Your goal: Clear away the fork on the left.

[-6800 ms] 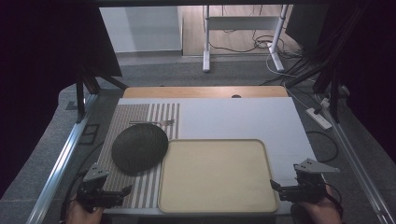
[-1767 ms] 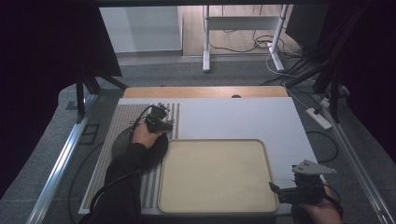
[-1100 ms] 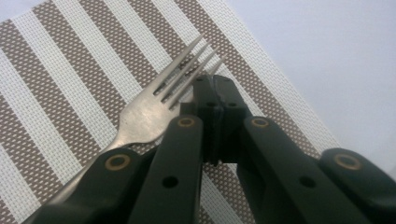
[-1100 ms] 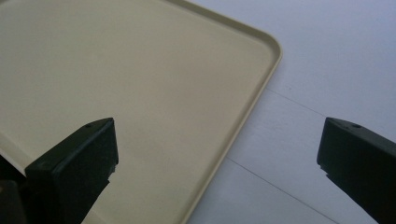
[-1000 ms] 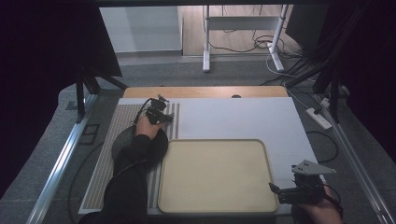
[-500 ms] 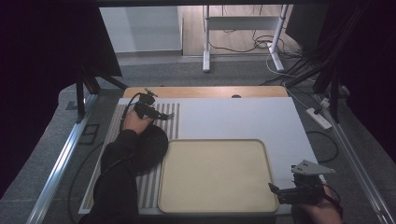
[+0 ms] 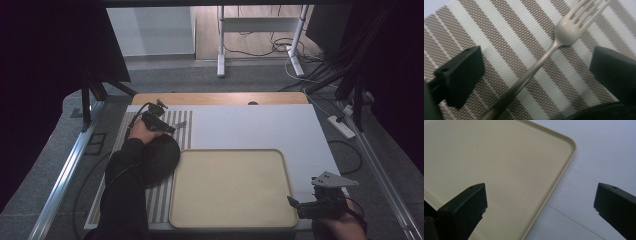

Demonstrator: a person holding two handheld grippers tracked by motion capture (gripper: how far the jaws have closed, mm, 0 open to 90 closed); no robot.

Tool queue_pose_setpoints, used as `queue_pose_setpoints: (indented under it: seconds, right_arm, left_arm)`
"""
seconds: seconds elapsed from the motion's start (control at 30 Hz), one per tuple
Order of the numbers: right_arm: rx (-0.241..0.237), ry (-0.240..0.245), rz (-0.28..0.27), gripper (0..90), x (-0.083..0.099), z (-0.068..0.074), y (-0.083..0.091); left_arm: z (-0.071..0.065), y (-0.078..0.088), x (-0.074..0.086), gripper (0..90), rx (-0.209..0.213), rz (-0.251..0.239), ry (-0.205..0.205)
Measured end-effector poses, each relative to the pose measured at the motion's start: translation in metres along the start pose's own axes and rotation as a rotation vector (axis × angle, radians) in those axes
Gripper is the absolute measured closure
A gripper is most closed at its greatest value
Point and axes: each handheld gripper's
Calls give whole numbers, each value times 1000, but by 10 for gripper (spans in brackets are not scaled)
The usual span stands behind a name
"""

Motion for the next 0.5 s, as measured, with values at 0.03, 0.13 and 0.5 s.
queue_pose_setpoints:
  seconds: [0.03, 0.13, 0.5]
  right_arm:
    - [0, 0, 0, 0, 0, 0, 0]
    - [1, 2, 3, 0, 0, 0, 0]
    - [1, 8, 4, 0, 0, 1, 0]
  left_arm:
    - [0, 0, 0, 72, 0, 0, 0]
    - [3, 5, 0, 168, -27, 6, -9]
    - [6, 13, 8, 703, -23, -31, -59]
Point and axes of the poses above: each handheld gripper's, and its own axes: y roughly backward along the jaws, x roughly out of its underside, z roughly to its left, and after that the axes turned 1 degree about z, right-handed
